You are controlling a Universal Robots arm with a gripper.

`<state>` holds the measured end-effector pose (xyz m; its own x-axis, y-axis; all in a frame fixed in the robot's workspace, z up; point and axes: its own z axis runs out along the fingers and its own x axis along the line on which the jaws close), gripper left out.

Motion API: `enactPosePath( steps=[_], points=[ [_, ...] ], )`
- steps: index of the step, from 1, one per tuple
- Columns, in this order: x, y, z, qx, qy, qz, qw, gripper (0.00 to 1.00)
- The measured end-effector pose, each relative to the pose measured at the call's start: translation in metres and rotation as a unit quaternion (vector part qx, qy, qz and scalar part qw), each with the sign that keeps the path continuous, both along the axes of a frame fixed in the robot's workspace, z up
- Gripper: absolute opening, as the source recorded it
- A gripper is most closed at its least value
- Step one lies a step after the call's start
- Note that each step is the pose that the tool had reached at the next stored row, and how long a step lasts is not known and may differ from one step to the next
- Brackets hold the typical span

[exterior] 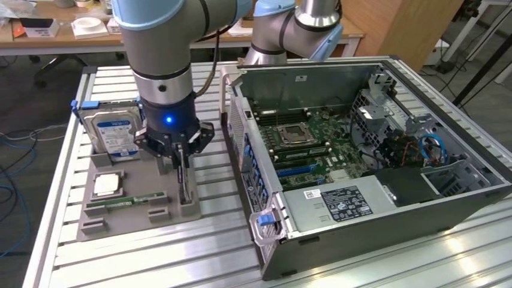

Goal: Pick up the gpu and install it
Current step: 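Pick up the gpu and move the gpu toward the slot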

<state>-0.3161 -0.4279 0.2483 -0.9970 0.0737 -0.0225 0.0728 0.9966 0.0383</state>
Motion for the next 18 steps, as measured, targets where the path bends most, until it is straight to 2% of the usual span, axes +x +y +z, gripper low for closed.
enactPosePath(
  steps=[8,14,18],
  points=[
    [0.0,0.0,0.0287,0.0,0.0,0.0,1.0,0.26],
    [0.0,0.0,0.0549,0.0,0.0001,0.0,1.0,0.26],
    [0.0,0.0,0.0557,0.0001,-0.0001,0.0,1.0,0.26]
  ],
)
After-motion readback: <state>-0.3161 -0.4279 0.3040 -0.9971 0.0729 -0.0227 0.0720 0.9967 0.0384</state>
